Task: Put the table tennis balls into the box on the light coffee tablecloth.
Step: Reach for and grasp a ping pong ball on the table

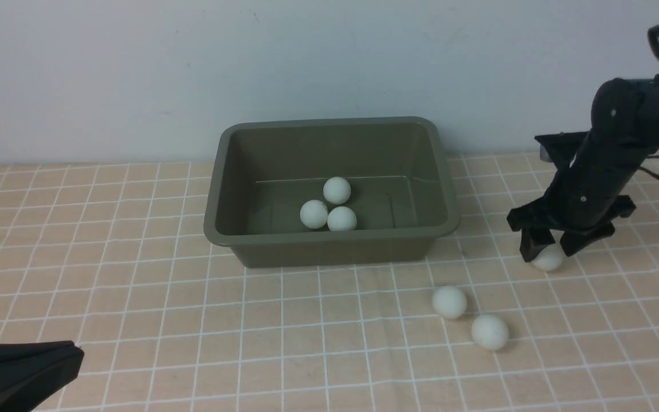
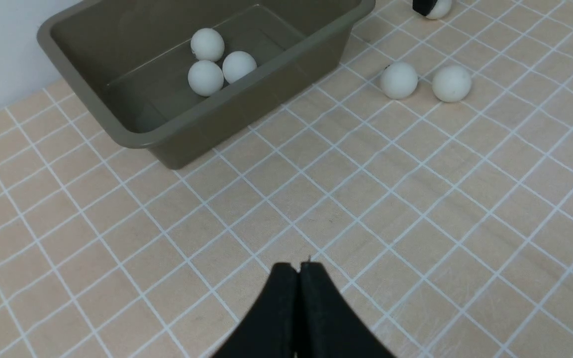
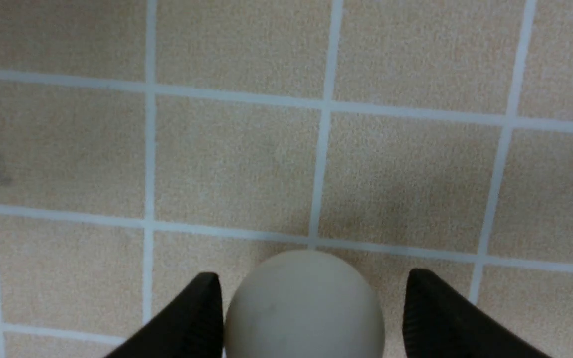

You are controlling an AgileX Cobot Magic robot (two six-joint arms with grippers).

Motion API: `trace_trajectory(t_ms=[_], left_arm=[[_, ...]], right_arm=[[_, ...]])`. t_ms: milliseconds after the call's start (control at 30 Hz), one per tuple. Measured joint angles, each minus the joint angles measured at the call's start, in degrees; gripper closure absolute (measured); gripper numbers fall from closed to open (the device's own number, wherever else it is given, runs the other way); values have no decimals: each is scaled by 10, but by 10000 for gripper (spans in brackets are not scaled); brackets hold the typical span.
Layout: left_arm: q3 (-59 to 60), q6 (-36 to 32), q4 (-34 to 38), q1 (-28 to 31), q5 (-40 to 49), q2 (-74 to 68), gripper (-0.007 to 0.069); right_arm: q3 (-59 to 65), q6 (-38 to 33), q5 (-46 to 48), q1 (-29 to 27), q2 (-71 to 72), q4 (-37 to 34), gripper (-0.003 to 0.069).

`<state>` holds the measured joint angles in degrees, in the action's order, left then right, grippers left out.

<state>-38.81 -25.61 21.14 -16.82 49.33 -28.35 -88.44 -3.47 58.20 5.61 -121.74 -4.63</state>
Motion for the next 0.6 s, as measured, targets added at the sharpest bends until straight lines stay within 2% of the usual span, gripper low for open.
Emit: trace_trajectory(t_ms=[133,300,367,467,600], left_arm=[[0,0,0,0,0,0,693],[0,0,0,0,0,0,693],[0,0,0,0,0,0,693],[0,0,0,0,-1,0,693],[0,0,0,0,-2,0,693]], right_arm=[[-18,-2,17,0,-1,-5,296],[-104,-23,79,0,-1,-51,295],[-146,-34,102,0,-1,-82,295],[-238,-68,119,6,-1,-188,295],[-297,-104,120,49,-2,-265,295]])
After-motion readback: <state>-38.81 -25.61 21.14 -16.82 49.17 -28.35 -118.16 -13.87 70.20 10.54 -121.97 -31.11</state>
